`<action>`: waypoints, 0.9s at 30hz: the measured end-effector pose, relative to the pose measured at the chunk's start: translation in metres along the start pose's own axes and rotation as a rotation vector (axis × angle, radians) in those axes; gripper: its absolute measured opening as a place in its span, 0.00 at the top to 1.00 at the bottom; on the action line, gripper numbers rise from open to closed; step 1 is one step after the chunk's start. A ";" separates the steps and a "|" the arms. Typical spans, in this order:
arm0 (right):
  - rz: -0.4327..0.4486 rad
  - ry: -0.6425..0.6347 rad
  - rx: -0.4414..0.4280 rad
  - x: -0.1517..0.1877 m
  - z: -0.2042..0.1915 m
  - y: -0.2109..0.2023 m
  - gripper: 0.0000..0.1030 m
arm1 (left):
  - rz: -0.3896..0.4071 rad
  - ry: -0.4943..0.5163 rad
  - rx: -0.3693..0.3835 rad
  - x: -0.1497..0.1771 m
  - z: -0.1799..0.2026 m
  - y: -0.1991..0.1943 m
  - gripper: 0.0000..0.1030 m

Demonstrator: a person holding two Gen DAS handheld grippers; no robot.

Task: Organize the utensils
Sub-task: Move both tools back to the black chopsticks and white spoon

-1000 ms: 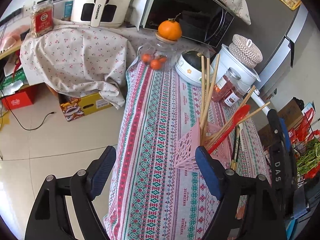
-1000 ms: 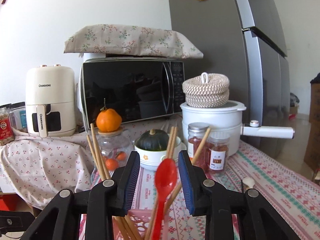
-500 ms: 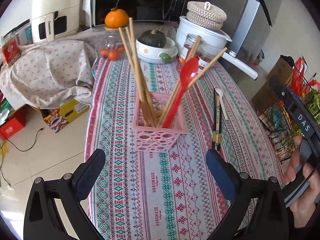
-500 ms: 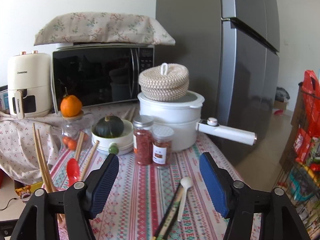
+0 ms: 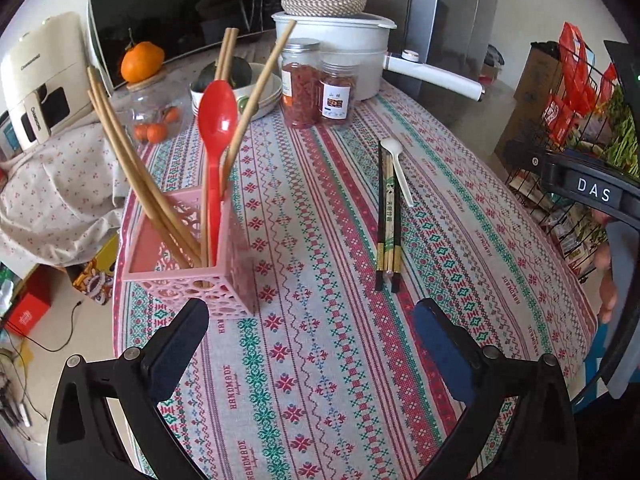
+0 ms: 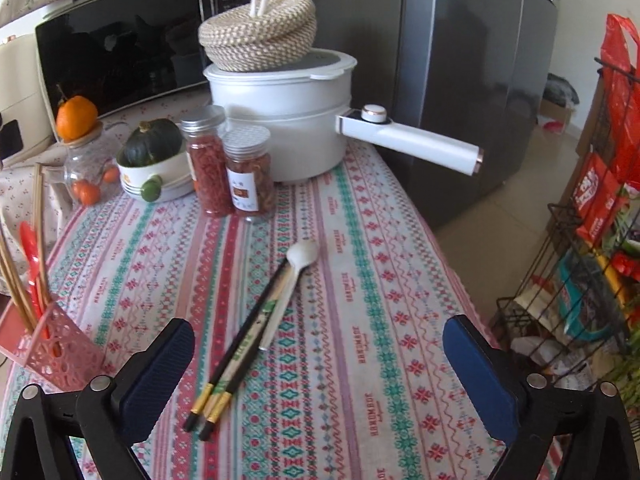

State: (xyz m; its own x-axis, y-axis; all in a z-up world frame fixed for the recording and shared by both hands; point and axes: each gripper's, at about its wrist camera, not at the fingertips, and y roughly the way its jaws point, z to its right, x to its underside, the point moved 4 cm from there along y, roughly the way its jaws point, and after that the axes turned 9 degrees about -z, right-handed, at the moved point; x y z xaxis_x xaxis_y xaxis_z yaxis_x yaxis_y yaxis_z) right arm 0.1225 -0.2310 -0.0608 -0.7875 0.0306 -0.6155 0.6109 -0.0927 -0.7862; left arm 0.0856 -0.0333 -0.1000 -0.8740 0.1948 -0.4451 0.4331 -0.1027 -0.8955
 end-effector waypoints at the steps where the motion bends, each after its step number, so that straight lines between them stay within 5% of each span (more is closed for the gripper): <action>1: -0.018 0.001 0.014 0.000 0.007 0.005 0.01 | 0.000 0.009 -0.003 -0.002 0.005 0.004 0.00; 7: -0.157 0.091 -0.042 0.004 0.054 0.034 0.01 | -0.028 0.075 -0.030 -0.024 0.041 0.027 0.00; 14: -0.222 0.153 -0.063 0.007 0.087 0.054 0.01 | -0.023 0.161 -0.169 -0.073 0.067 0.056 0.00; 18: -0.246 0.192 -0.085 0.006 0.096 0.063 0.01 | -0.060 0.134 -0.182 -0.108 0.063 0.084 0.05; 21: -0.286 0.200 -0.106 0.006 0.097 0.072 0.01 | -0.109 0.092 -0.123 -0.130 0.058 0.107 0.32; 23: -0.306 0.204 -0.109 0.006 0.098 0.078 0.01 | -0.151 0.065 -0.049 -0.141 0.055 0.124 0.76; 27: -0.332 0.242 -0.124 0.004 0.102 0.086 0.01 | -0.201 0.005 0.065 -0.157 0.056 0.147 0.84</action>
State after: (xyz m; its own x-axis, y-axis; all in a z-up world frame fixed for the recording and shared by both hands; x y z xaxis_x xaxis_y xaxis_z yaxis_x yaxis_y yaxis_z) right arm 0.1640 -0.3399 -0.1255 -0.9104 0.2725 -0.3112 0.3441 0.0811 -0.9354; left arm 0.2739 -0.1332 -0.1618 -0.9402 0.2230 -0.2575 0.2346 -0.1241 -0.9641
